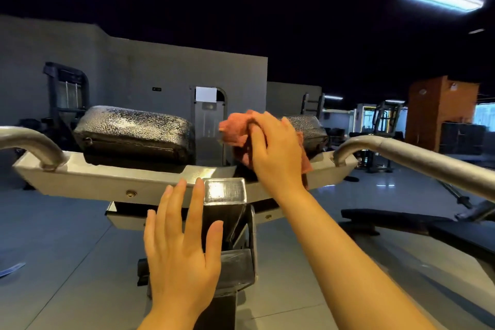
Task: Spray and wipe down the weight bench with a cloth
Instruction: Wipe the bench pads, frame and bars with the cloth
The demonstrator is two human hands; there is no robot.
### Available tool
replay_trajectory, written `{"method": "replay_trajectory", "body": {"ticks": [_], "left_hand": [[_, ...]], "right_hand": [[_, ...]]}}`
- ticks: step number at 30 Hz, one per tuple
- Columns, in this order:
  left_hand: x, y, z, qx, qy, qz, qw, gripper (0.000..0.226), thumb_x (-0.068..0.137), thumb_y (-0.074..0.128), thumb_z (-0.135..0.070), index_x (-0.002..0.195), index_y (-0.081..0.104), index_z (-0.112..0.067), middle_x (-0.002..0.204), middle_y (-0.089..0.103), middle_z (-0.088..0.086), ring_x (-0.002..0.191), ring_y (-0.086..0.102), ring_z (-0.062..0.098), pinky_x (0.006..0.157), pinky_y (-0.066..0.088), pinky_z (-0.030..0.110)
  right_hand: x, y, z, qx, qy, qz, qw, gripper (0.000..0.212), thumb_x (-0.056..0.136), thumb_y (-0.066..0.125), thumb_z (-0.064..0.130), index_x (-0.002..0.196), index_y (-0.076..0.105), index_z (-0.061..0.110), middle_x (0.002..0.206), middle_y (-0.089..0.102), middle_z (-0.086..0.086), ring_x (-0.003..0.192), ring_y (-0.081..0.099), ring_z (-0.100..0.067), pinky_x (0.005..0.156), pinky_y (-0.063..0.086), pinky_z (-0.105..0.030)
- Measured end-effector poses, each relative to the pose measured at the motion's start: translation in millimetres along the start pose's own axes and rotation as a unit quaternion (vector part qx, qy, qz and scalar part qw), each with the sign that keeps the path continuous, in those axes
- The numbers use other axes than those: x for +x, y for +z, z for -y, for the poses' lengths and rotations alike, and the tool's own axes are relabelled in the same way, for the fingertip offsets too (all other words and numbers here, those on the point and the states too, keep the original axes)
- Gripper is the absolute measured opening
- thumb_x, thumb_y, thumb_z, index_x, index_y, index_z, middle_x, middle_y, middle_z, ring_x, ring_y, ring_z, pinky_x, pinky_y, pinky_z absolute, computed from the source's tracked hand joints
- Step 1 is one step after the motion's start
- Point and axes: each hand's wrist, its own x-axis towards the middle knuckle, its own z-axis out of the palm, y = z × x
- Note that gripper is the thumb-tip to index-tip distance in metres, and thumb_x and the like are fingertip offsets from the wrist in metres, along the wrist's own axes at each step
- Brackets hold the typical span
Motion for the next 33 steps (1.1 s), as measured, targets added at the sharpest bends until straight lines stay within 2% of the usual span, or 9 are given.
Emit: {"method": "replay_trajectory", "body": {"ticks": [4,8,11,15,20,23,26,29,33], "left_hand": [[1,-3,0,0.032,-0.011,0.022,0.999,0.061,0.099,0.010,-0.057,0.151,0.021,-0.026,0.153,0.029,0.008,0.143,0.023,0.028,0.112,0.016,0.053],[-2,-6,-2,0.043,-0.019,0.031,0.998,0.062,0.099,0.009,-0.058,0.150,0.022,-0.026,0.152,0.029,0.008,0.142,0.024,0.028,0.112,0.014,0.053],[-2,-7,-3,0.033,-0.016,0.035,0.999,0.062,0.099,0.009,-0.059,0.151,0.019,-0.028,0.153,0.028,0.007,0.142,0.023,0.026,0.112,0.017,0.054],[1,-6,-4,0.016,-0.017,0.040,0.999,0.064,0.098,0.010,-0.061,0.150,0.021,-0.025,0.151,0.030,0.007,0.138,0.026,0.026,0.109,0.018,0.055],[1,-14,-12,0.005,-0.027,0.082,0.996,0.062,0.098,0.011,-0.059,0.151,0.017,-0.028,0.154,0.026,0.005,0.143,0.022,0.024,0.114,0.018,0.056],[2,-43,-34,-0.139,-0.076,0.023,0.987,0.060,0.090,0.026,-0.062,0.145,0.008,-0.053,0.154,0.013,-0.026,0.143,0.010,-0.005,0.118,0.012,0.029],[19,-93,-59,-0.392,-0.184,0.003,0.902,0.069,0.086,0.053,-0.065,0.140,0.011,-0.055,0.146,0.026,-0.032,0.131,0.025,-0.020,0.095,0.029,-0.002],[27,-129,-59,-0.481,-0.237,-0.057,0.842,0.076,0.075,0.064,-0.041,0.140,0.025,-0.041,0.126,0.053,-0.020,0.105,0.054,-0.016,0.075,0.045,0.002],[12,-158,-30,-0.421,-0.279,-0.107,0.857,0.041,0.083,0.069,-0.013,0.119,0.056,-0.029,0.106,0.065,-0.013,0.092,0.064,-0.007,0.073,0.051,0.009]], "right_hand": [[0,3,15,-0.031,-0.083,0.123,0.989,0.027,0.096,0.044,0.017,0.103,0.069,0.008,0.103,0.070,-0.008,0.104,0.060,-0.023,0.110,0.015,-0.025],[8,-31,-10,-0.095,-0.163,0.260,0.947,0.032,0.100,0.044,0.019,0.123,0.062,0.005,0.129,0.061,-0.014,0.130,0.046,-0.028,0.114,0.010,-0.025],[7,-61,-26,-0.089,-0.098,0.201,0.971,0.034,0.100,0.043,0.024,0.120,0.062,0.005,0.124,0.062,-0.019,0.125,0.046,-0.029,0.113,0.013,-0.023],[7,-96,-50,-0.109,0.026,0.138,0.984,0.031,0.102,0.038,0.026,0.110,0.061,0.007,0.105,0.060,-0.009,0.114,0.049,-0.025,0.109,0.032,-0.042],[3,-69,-9,-0.008,0.118,0.110,0.987,0.026,0.104,0.039,0.020,0.115,0.062,0.017,0.100,0.061,0.004,0.089,0.053,-0.011,0.067,0.037,-0.014],[-5,-52,34,0.093,0.106,0.106,0.984,0.025,0.104,0.041,0.020,0.116,0.063,0.019,0.100,0.064,0.008,0.084,0.054,0.002,0.073,0.039,-0.003],[-23,-40,90,0.179,0.065,0.087,0.978,0.023,0.102,0.045,0.014,0.111,0.065,0.019,0.092,0.066,0.011,0.083,0.059,0.005,0.071,0.043,-0.006],[-63,-22,133,0.222,0.034,0.131,0.966,0.024,0.099,0.048,0.015,0.114,0.065,0.024,0.095,0.067,0.015,0.086,0.063,0.001,0.072,0.048,-0.013],[-107,-1,164,0.269,0.017,0.184,0.945,0.031,0.098,0.048,0.019,0.125,0.061,0.024,0.114,0.068,0.012,0.103,0.062,-0.002,0.088,0.049,-0.019]]}}
